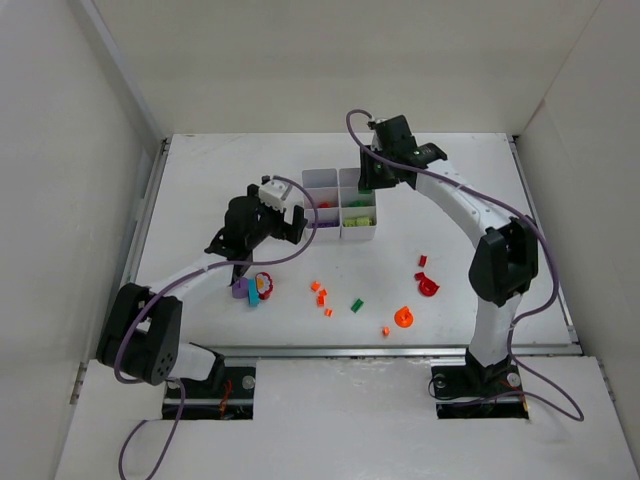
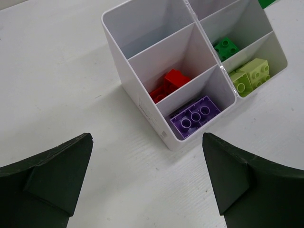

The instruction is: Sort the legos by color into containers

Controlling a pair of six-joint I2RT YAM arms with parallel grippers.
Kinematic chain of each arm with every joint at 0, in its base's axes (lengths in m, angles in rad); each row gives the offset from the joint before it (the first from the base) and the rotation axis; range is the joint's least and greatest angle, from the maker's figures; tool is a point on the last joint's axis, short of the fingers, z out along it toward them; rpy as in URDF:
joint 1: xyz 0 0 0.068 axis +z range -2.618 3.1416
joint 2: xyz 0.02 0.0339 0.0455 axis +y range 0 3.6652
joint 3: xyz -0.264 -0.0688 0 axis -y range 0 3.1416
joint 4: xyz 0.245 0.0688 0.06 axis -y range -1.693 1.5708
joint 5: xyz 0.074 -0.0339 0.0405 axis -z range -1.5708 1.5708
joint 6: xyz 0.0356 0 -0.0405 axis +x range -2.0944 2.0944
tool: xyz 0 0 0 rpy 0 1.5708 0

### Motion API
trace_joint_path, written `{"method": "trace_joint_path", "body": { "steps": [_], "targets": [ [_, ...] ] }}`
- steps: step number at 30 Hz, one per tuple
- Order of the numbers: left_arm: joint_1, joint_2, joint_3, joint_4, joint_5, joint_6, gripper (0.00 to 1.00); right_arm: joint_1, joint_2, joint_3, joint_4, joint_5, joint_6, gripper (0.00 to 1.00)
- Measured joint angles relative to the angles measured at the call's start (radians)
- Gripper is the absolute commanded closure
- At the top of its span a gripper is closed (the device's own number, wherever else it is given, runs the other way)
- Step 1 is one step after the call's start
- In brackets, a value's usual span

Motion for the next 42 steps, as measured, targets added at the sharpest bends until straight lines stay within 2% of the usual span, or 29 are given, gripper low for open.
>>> {"method": "trace_joint_path", "body": {
  "steps": [14, 15, 16, 19, 23, 26, 32, 34, 36, 38, 39, 42],
  "targets": [
    [-0.004, -0.007, -0.008, 0.010, -0.017, 0.000, 0.00, 0.008, 0.077, 0.014, 0.000, -0.013, -0.016, 0.99],
    [-0.004, -0.007, -0.008, 0.010, -0.017, 0.000, 0.00, 0.012, 0.083, 0.014, 0.000, -0.013, -0.017, 0.96],
    [-0.004, -0.007, -0.008, 0.011, -0.017, 0.000, 0.00, 0.014, 0.088, 0.014, 0.000, -0.014, -0.018, 0.86],
    [-0.004, -0.007, -0.008, 0.013, -0.017, 0.000, 0.00, 0.021, 0.092, 0.014, 0.000, -0.017, -0.018, 0.65],
    [-0.004, -0.007, -0.008, 0.015, -0.017, 0.000, 0.00, 0.026, 0.092, 0.014, 0.000, -0.020, -0.016, 0.42],
    [-0.004, -0.007, -0.008, 0.015, -0.017, 0.000, 0.00, 0.026, 0.092, 0.018, 0.001, -0.021, -0.018, 0.33],
    [-0.004, -0.007, -0.019, 0.018, 0.009, 0.010, 0.00, 0.035, 0.091, 0.032, 0.000, -0.023, -0.034, 0.32],
    [-0.004, -0.010, -0.023, 0.018, 0.043, 0.040, 0.00, 0.045, 0.085, 0.033, -0.001, -0.024, -0.053, 0.28],
    [-0.004, -0.026, -0.029, 0.013, 0.092, 0.136, 0.00, 0.056, 0.063, 0.026, -0.002, -0.026, -0.086, 0.26],
    [-0.001, -0.053, -0.031, -0.021, 0.164, 0.307, 0.00, 0.072, 0.008, -0.006, -0.004, -0.028, -0.122, 0.26],
    [0.004, -0.066, -0.023, -0.067, 0.210, 0.431, 0.00, 0.079, -0.029, -0.032, -0.008, -0.028, -0.139, 0.26],
    [0.019, -0.066, 0.064, -0.335, 0.339, 0.821, 0.00, 0.094, -0.140, -0.110, -0.024, -0.032, -0.178, 0.30]
  ]
}}
